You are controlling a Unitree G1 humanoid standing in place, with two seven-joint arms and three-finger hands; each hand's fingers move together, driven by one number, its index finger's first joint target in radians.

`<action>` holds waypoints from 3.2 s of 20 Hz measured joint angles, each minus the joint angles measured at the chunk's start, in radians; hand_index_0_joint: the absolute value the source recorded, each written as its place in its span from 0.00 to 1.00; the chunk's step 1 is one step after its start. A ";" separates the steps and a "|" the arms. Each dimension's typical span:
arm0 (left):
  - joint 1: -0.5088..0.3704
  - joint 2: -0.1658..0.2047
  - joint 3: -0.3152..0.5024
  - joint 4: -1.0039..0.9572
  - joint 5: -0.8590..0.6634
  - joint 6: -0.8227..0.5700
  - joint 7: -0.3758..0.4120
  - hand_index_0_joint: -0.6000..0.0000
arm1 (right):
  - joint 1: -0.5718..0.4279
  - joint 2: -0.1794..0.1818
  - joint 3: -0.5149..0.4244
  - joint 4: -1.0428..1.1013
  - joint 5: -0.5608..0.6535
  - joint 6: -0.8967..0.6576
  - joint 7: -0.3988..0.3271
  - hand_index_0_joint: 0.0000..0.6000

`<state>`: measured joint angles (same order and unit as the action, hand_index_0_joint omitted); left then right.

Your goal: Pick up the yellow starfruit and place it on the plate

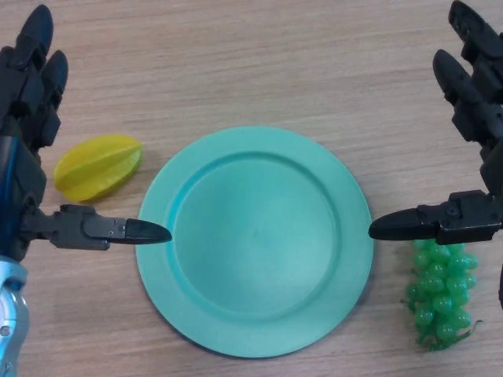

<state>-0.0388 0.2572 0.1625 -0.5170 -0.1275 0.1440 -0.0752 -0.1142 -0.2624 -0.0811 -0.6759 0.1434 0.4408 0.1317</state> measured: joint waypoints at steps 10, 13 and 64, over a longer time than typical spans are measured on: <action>-0.001 -0.009 -0.002 -0.014 0.000 0.037 0.000 1.00 | -0.005 -0.004 -0.001 0.002 0.000 -0.009 0.001 0.00; -0.017 -0.002 0.000 -0.001 -0.007 0.037 0.000 1.00 | -0.006 -0.005 -0.002 0.006 0.000 -0.015 0.001 0.00; -0.125 -0.003 -0.173 0.193 0.512 -0.056 -0.163 0.00 | -0.007 -0.005 -0.020 -0.037 -0.001 0.055 -0.003 0.00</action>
<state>-0.1635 0.2543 -0.0105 -0.3235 0.3845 0.0881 -0.2383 -0.1207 -0.2672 -0.1016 -0.7134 0.1429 0.4954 0.1289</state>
